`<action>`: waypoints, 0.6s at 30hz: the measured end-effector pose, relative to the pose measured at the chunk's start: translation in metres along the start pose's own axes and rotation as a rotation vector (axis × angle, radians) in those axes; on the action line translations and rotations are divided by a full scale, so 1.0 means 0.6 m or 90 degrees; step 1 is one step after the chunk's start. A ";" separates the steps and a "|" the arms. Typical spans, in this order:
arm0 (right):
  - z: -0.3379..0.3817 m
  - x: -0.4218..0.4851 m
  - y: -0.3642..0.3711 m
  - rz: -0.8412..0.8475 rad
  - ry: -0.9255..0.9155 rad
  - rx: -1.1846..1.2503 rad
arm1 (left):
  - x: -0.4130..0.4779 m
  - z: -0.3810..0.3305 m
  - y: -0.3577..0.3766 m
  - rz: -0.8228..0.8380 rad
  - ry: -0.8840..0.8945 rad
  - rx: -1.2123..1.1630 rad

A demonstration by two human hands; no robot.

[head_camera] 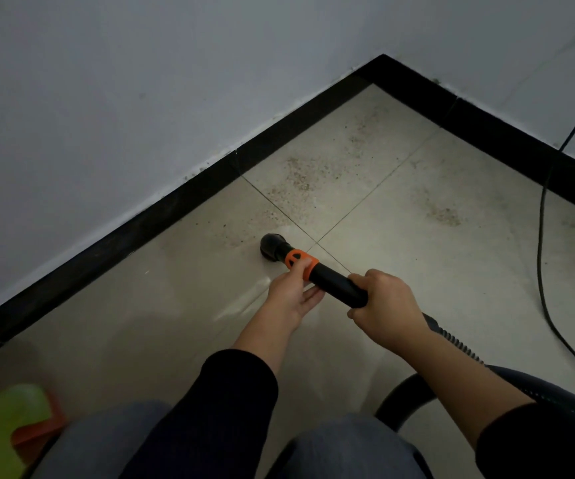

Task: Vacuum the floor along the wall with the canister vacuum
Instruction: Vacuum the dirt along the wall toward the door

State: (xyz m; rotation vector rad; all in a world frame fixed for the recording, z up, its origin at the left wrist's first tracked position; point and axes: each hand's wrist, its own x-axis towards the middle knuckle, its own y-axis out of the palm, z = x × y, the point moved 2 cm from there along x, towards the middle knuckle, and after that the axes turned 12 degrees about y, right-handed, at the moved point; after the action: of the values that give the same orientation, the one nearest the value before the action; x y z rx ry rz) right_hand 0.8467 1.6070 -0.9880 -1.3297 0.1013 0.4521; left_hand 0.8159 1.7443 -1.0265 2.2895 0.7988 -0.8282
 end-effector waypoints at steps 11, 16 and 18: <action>0.050 0.065 -0.021 0.042 -0.086 -0.041 | 0.024 -0.038 -0.029 -0.076 0.027 -0.109; 0.075 0.072 -0.023 0.058 -0.121 -0.049 | 0.026 -0.039 -0.052 -0.097 0.038 -0.151; 0.088 0.077 -0.019 0.061 -0.136 -0.054 | 0.030 -0.043 -0.063 -0.107 0.040 -0.168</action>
State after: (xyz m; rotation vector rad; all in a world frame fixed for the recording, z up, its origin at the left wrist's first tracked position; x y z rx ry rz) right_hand 0.8830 1.6676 -0.9794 -1.3549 -0.0321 0.6823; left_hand 0.8105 1.7926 -1.0335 2.0441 1.0739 -0.6811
